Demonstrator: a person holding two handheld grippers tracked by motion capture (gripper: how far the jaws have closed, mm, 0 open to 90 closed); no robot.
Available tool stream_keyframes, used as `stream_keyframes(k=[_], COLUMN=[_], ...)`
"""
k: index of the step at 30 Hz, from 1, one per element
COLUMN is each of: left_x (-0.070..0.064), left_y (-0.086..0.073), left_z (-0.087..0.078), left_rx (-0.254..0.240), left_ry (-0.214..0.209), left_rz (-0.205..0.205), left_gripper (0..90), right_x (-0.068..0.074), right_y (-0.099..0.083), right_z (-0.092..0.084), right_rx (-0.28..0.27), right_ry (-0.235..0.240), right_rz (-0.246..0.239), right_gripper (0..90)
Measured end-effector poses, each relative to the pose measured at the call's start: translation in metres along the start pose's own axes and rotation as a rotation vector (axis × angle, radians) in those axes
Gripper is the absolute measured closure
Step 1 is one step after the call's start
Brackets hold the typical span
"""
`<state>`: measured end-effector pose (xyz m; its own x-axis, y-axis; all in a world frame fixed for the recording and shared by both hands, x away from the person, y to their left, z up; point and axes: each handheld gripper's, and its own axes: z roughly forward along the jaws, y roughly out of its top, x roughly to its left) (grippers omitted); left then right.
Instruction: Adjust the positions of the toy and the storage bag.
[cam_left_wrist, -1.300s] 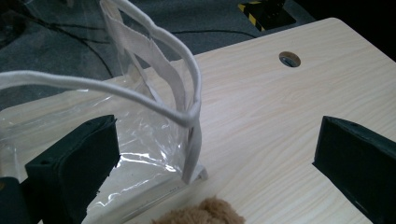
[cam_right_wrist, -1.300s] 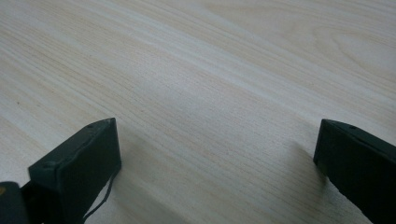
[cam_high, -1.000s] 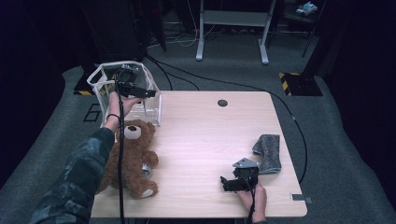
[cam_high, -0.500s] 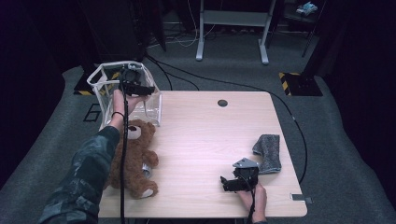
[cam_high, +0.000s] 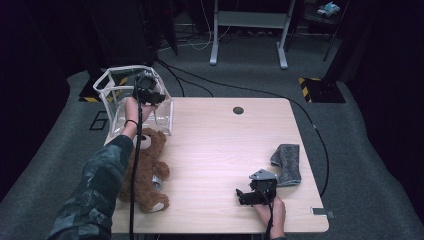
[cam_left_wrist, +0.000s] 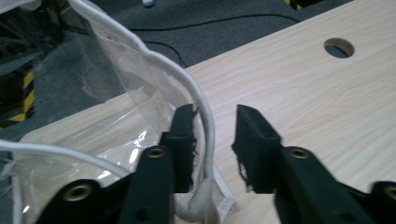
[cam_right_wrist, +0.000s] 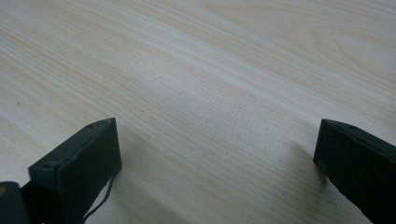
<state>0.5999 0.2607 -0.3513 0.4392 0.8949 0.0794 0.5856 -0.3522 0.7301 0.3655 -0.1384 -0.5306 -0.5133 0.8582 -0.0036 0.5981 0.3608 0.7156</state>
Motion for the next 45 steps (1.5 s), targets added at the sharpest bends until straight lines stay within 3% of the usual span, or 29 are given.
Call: stream_keyframes(k=[8, 22, 34, 45], left_x=[0.000, -0.005, -0.023, -0.045], left_y=[0.001, 0.004, 0.010, 0.017], left_z=[0.005, 0.012, 0.018, 0.022], left_rx=[-0.028, -0.052, -0.069, -0.071], left_ry=[-0.032, -0.058, -0.103, -0.158], left_rz=[0.016, 0.041, 0.055, 0.102], left_gripper=[82.6, 85.2, 85.2, 85.2], right_x=[0.000, 0.000, 0.000, 0.000], right_y=[0.000, 0.000, 0.000, 0.000], right_z=[0.000, 0.000, 0.000, 0.000], right_rx=[0.003, 0.001, 0.002, 0.001], right_ry=[-0.003, -0.002, -0.003, -0.004], right_rz=[0.001, -0.002, 0.000, 0.005], right_gripper=[0.1, 0.2, 0.2, 0.2])
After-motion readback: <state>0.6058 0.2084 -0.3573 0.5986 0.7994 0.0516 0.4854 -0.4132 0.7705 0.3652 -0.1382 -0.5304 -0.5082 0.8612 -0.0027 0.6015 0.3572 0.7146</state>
